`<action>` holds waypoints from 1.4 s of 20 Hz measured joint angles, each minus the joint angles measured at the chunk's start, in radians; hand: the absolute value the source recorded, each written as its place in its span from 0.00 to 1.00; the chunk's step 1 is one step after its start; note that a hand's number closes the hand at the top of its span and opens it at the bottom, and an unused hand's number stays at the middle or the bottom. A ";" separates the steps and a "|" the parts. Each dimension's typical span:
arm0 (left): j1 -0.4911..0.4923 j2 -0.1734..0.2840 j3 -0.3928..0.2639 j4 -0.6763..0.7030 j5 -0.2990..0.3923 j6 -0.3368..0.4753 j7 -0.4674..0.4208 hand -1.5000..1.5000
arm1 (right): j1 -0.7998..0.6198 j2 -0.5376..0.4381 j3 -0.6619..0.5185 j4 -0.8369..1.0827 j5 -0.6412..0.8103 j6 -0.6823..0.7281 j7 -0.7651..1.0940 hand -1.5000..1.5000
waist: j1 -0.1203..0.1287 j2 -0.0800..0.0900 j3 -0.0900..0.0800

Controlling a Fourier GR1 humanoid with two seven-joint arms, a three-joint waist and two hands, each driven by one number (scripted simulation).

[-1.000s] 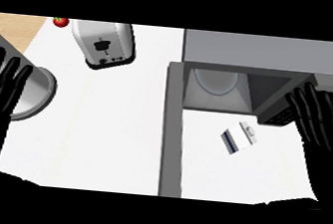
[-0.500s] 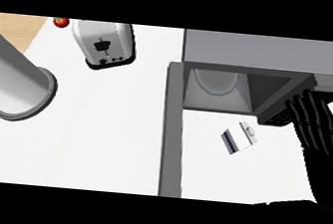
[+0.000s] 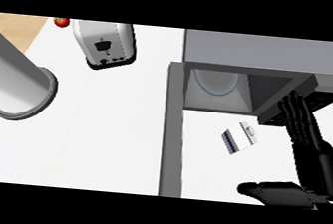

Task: Pick up the milk, place it into the microwave and close the microwave

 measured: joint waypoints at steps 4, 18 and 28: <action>0.045 -0.004 0.049 0.003 0.036 -0.048 -0.009 0.00 | -0.013 0.006 -0.036 0.148 0.040 -0.028 -0.095 0.00 | 0.004 0.000 0.000; 0.162 -0.023 0.178 0.007 0.185 -0.185 -0.019 0.00 | -0.125 -0.021 -0.131 0.755 0.141 -0.082 -0.457 0.00 | 0.009 0.002 0.001; 0.178 -0.019 0.240 0.005 0.271 -0.221 0.008 0.00 | -0.286 -0.063 -0.182 1.217 0.213 -0.150 -0.747 0.00 | 0.012 0.003 0.001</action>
